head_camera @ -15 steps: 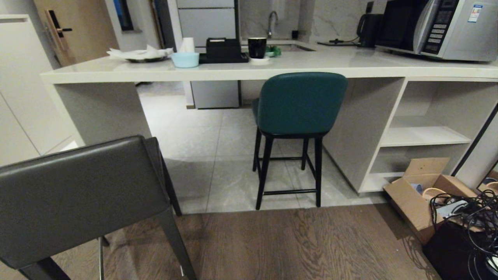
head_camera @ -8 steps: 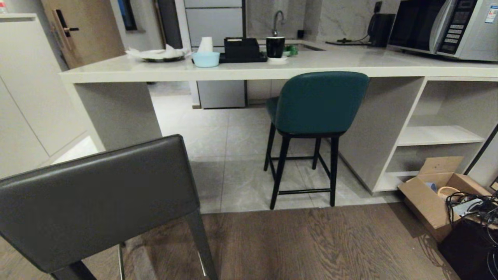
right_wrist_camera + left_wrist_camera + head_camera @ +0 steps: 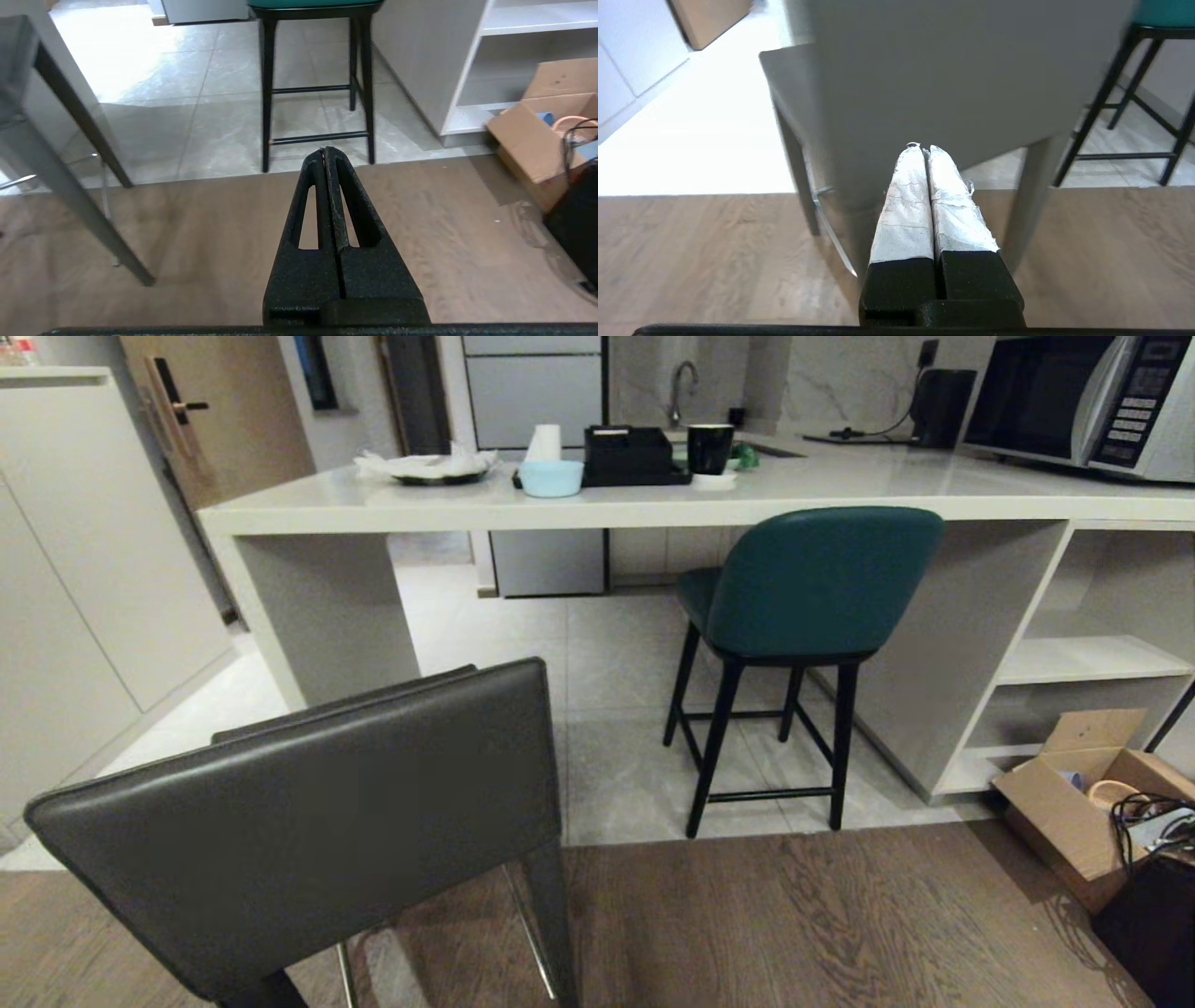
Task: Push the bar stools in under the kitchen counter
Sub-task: Push the gray chair back under the dining table
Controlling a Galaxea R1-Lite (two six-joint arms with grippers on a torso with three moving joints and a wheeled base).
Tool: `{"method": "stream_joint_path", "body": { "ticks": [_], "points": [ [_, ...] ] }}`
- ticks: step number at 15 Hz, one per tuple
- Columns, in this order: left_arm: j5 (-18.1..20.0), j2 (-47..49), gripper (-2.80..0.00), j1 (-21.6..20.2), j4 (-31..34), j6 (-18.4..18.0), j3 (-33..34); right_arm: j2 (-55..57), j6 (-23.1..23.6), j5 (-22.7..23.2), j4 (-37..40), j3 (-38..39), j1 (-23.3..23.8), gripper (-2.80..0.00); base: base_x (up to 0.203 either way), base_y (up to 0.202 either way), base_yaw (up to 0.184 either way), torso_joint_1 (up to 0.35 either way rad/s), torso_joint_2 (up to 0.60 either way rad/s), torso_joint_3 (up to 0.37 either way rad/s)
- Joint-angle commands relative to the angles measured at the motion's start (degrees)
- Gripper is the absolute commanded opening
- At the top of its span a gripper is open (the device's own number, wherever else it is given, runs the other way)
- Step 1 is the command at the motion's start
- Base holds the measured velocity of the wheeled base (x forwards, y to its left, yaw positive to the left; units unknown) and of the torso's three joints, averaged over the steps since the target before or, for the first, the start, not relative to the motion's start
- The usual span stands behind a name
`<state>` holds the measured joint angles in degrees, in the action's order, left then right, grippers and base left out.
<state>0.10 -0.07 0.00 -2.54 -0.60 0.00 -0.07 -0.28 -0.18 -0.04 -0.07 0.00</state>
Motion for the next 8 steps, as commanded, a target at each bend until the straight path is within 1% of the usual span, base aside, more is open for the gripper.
{"method": "stream_joint_path", "body": {
  "ticks": [1,8],
  "points": [
    [-0.01,0.07,-2.8,0.0,-0.01,-0.02,1.13,0.07,-0.07,0.01,-0.05,-0.01,0.0,-2.8,0.0,0.194,-0.004,0.0,0.0,0.006],
    [-0.01,0.07,-2.8,0.0,-0.01,-0.02,1.05,0.07,-0.07,0.01,-0.05,-0.01,0.0,-2.8,0.0,0.196,-0.002,0.003,0.0,0.003]
  ]
}}
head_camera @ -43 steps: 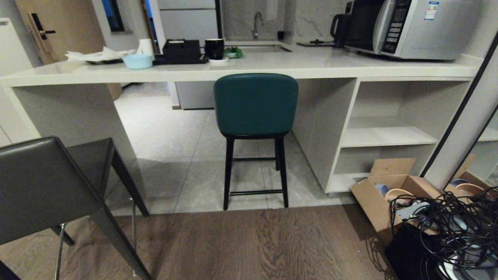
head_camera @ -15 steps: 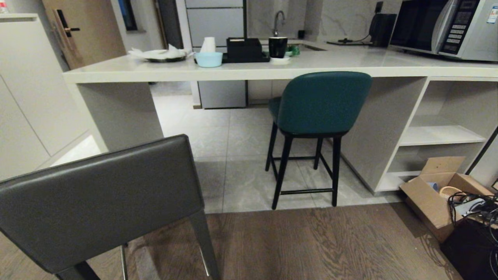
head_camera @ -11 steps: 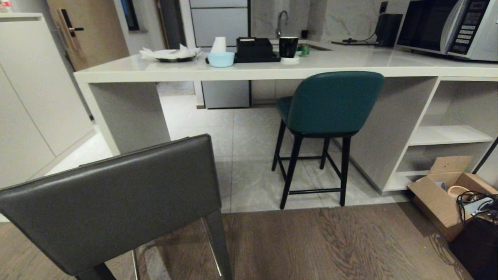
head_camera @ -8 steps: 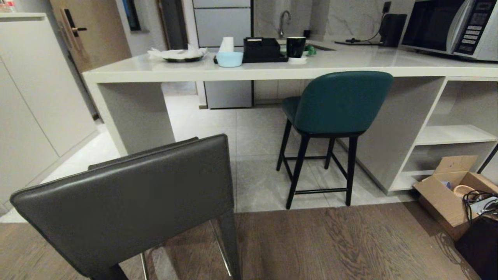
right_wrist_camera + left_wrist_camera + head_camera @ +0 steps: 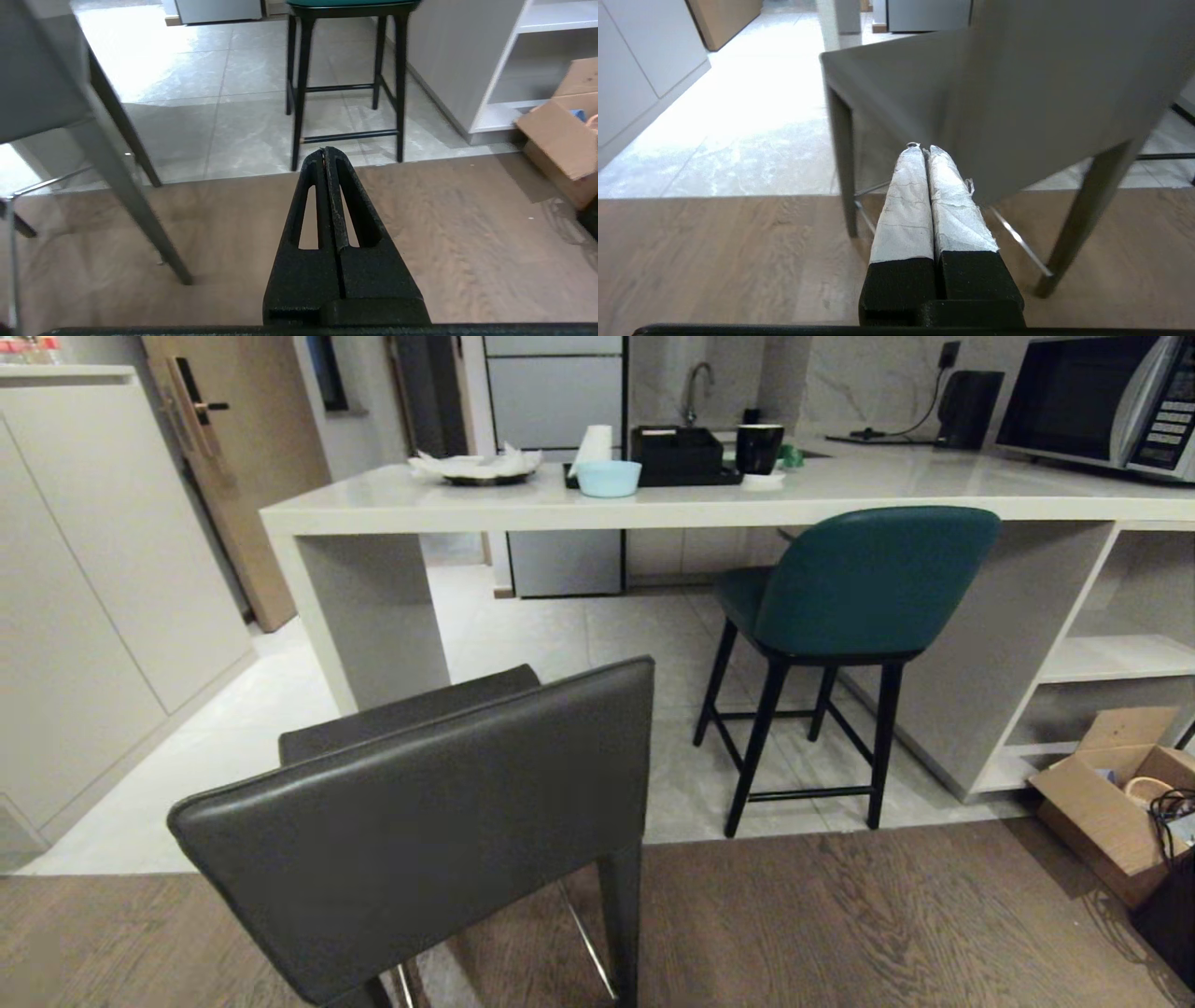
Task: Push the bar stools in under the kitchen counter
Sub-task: Push the gray chair back under the dining table
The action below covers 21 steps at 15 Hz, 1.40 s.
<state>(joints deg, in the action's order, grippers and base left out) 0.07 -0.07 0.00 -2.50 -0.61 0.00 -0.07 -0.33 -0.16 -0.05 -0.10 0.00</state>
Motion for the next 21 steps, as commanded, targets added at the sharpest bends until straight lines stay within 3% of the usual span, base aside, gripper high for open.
{"method": "stream_joint_path", "body": {
  "ticks": [1,12,16,18,21],
  "points": [
    [0.01,0.07,-2.8,0.0,-0.05,-0.01,1.14,0.07,-0.02,-0.02,-0.04,0.01,0.0,-2.8,0.0,0.198,-0.001,0.006,0.0,0.01],
    [0.01,0.07,-2.8,-0.02,-0.05,0.06,1.14,0.07,0.33,0.07,-0.04,0.01,0.0,-2.8,0.0,0.192,-0.001,0.002,0.0,0.002],
    [-0.18,0.17,-2.8,-0.08,-2.58,1.76,-0.4,1.22,3.01,0.02,0.91,-4.21,0.0,-2.8,0.0,0.022,0.0,0.002,0.0,0.001],
    [-0.04,4.93,-2.8,-0.22,-1.61,2.74,-6.22,8.63,2.0,0.36,1.82,-8.92,-0.03,-2.8,0.0,0.0,0.0,0.0,0.0,0.0],
    [0.43,23.28,-2.8,-0.25,-5.76,4.14,-9.92,25.85,-0.43,1.73,-3.2,-13.51,-0.32,-2.8,0.0,0.0,0.0,0.0,0.0,0.0]
  ]
}}
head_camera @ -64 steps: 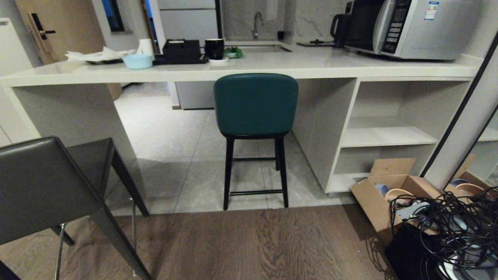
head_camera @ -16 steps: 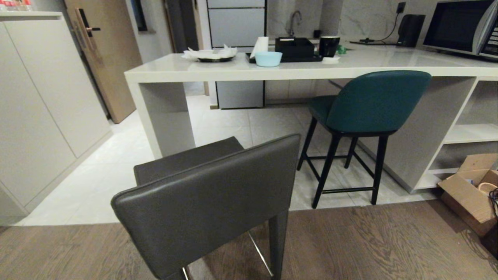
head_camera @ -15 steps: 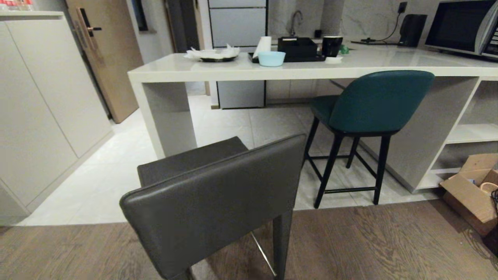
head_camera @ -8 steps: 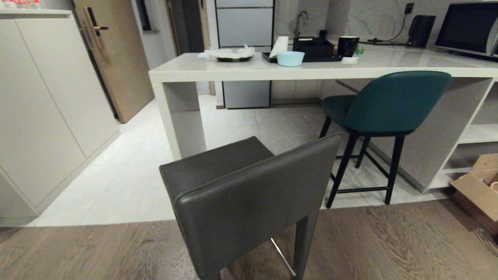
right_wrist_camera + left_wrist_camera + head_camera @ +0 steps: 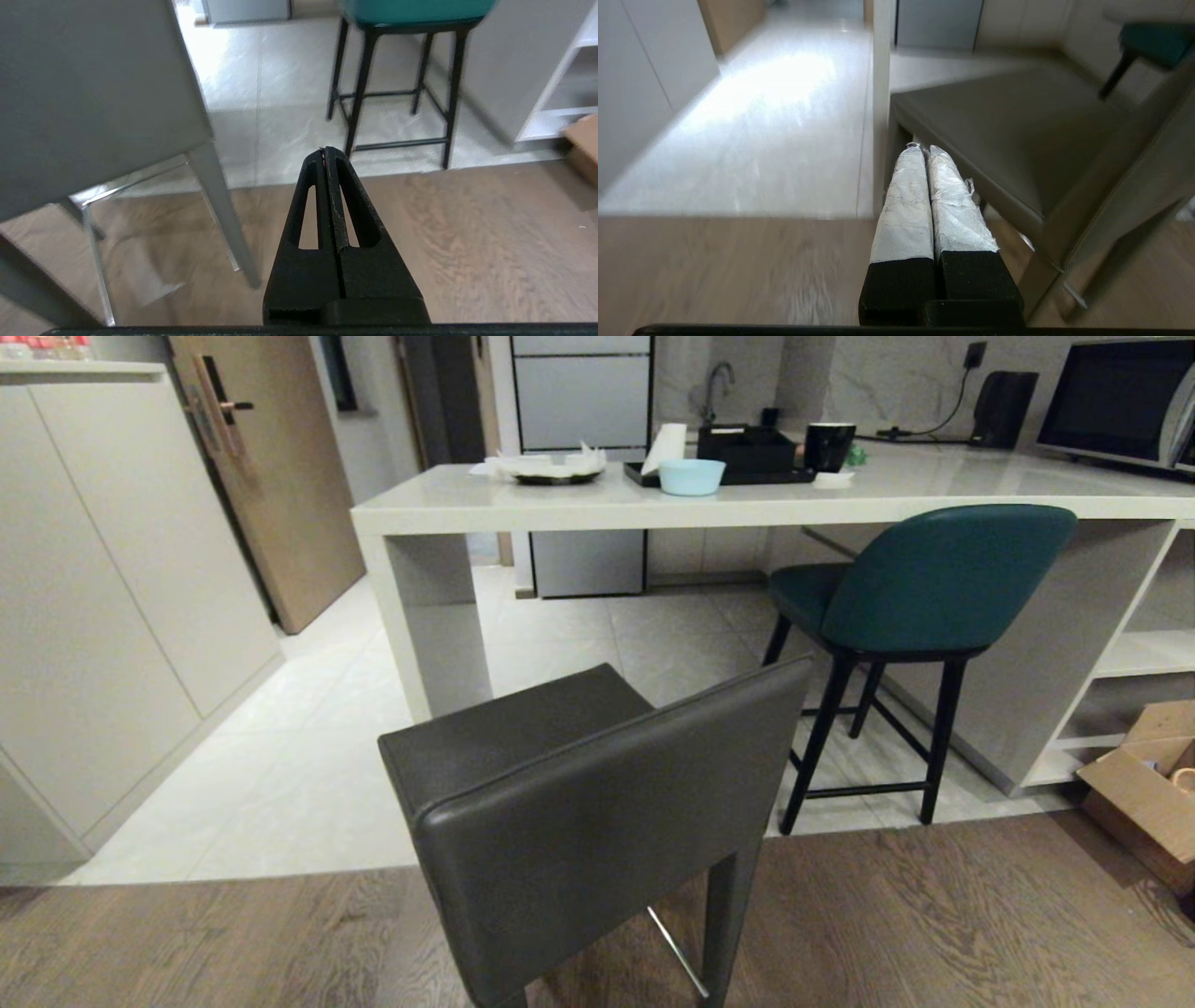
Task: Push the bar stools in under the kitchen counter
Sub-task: Push the gray chair back under the dining table
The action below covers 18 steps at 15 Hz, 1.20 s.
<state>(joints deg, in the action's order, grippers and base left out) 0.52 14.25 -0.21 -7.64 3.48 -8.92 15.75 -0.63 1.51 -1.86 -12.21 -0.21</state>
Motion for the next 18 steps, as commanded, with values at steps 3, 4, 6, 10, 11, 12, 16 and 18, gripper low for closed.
{"method": "stream_joint_path", "body": {
  "ticks": [3,4,6,10,11,12,16,18],
  "points": [
    [-0.16,30.67,-2.8,1.39,-12.02,1.54,-2.25,31.97,-0.81,1.11,-16.85,-2.74,-0.23,-2.8,0.0,0.0,0.0,0.0,0.0,0.0],
    [-1.2,36.49,-2.8,2.57,-16.51,2.11,-2.54,38.92,-0.94,1.29,-22.83,-3.01,-0.26,-2.8,0.0,0.0,0.0,0.0,0.0,0.0],
    [-8.59,44.55,-2.8,10.47,-22.14,6.0,-3.26,51.7,-1.19,1.75,-35.94,-3.93,-0.77,-2.8,0.0,0.0,0.0,0.0,0.0,0.0],
    [-32.81,54.97,-2.8,33.58,-25.35,18.57,-6.43,72.39,-1.43,2.51,-50.25,-11.11,-3.44,-2.8,0.0,0.0,0.0,0.0,0.0,0.0],
    [-37.32,57.26,-2.8,35.69,-25.4,20.86,-8.72,77.54,-1.47,2.56,-54.25,-13.57,-3.83,-2.8,0.0,0.0,0.0,0.0,0.0,0.0],
    [-39.18,58.47,-2.8,36.17,-23.12,21.88,-9.75,82.57,-1.53,2.91,-58.16,-16.12,-4.11,-2.8,0.0,0.0,0.0,0.0,0.0,0.0],
    [-40.25,61.58,-2.8,36.51,-17.98,24.29,-15.12,99.03,-3.55,4.59,-66.41,-30.81,-4.65,-2.8,0.0,0.0,0.0,0.0,0.0,0.0],
    [-40.29,63.62,-2.8,38.33,-16.09,26.47,-18.25,104.86,-4.75,4.84,-67.04,-38.82,-5.28,-2.8,0.0,0.0,0.0,0.0,0.0,0.0]
  ]
}}
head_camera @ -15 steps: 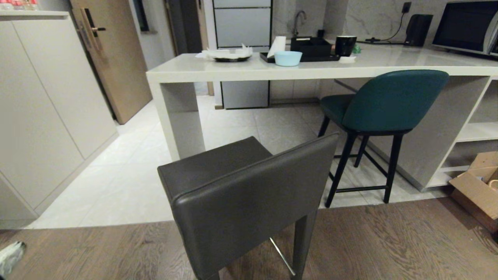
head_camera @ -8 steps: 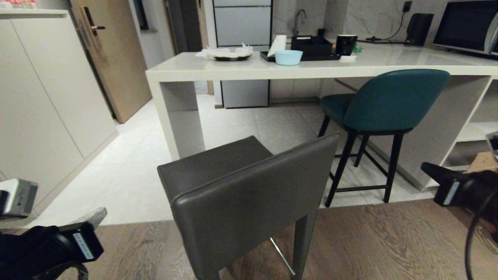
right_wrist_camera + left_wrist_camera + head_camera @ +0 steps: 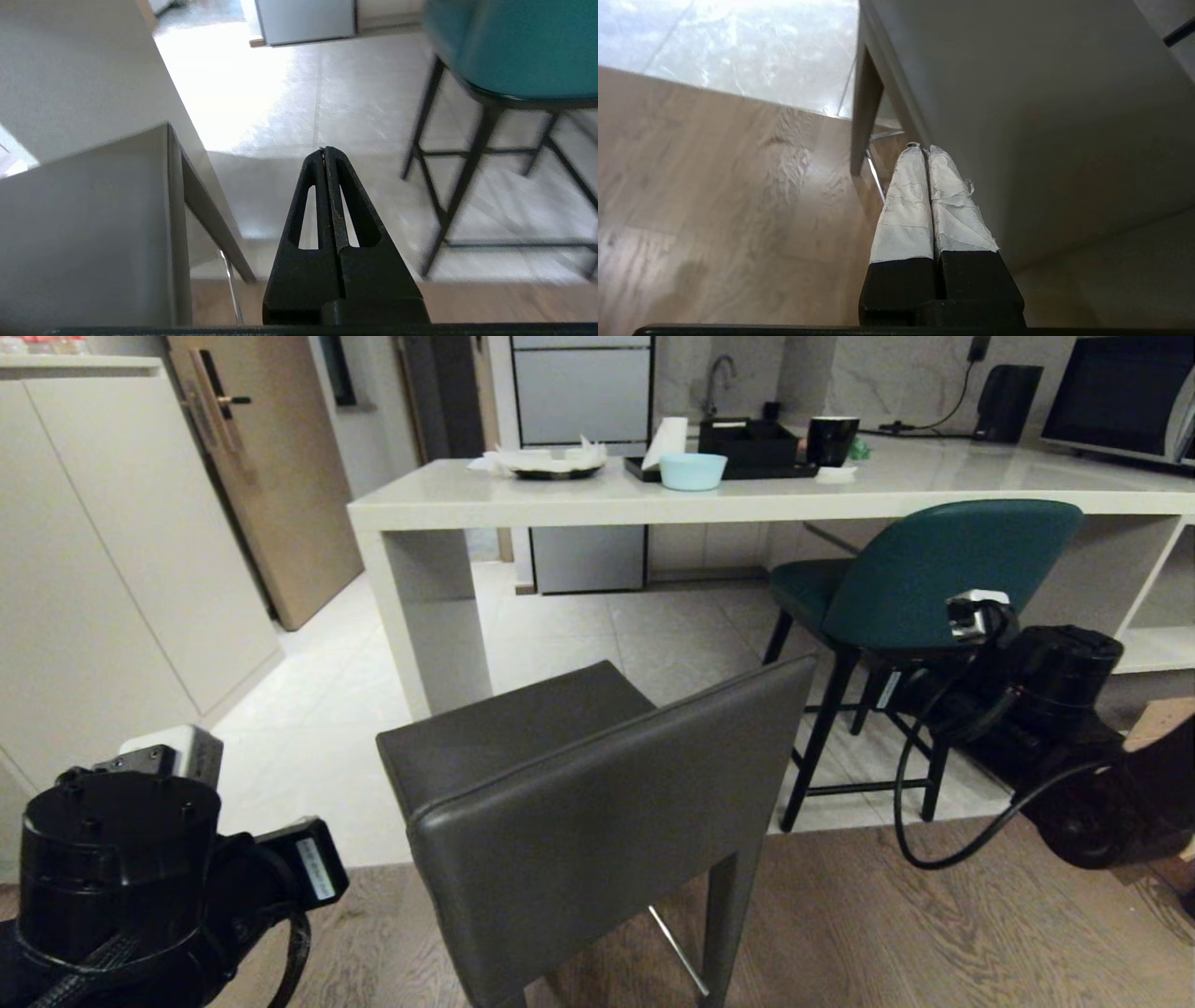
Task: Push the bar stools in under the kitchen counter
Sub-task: Push the gray chair back under the dining table
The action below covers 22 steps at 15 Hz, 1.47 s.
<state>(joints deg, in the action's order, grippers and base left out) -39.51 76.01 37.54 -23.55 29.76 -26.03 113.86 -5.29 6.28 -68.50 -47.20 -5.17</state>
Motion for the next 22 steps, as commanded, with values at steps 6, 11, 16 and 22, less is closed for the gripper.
{"method": "stream_joint_path", "body": {
  "ticks": [6,11,16,22],
  "points": [
    [-0.3,8.34,-2.8,6.78,7.08,6.04,-9.59,15.38,-1.64,0.17,4.61,-16.37,-7.37,-2.8,0.0,0.0,0.0,0.0,0.0,0.0],
    [0.05,11.3,-2.8,6.55,6.98,7.93,-9.69,13.67,-2.0,-0.04,5.77,-17.25,-12.83,-2.8,0.0,0.0,0.0,0.0,0.0,0.0],
    [1.29,16.83,-2.8,0.1,6.81,7.32,-15.16,6.6,-2.72,0.04,3.8,-7.8,-14.36,-2.8,0.0,0.0,0.0,0.0,0.0,0.0],
    [1.63,20.18,-2.8,-4.01,6.96,5.14,-20.04,0.38,-3.34,-0.2,1.83,-0.55,-19.26,-2.8,0.0,0.0,0.0,0.0,0.0,0.0]
  ]
}}
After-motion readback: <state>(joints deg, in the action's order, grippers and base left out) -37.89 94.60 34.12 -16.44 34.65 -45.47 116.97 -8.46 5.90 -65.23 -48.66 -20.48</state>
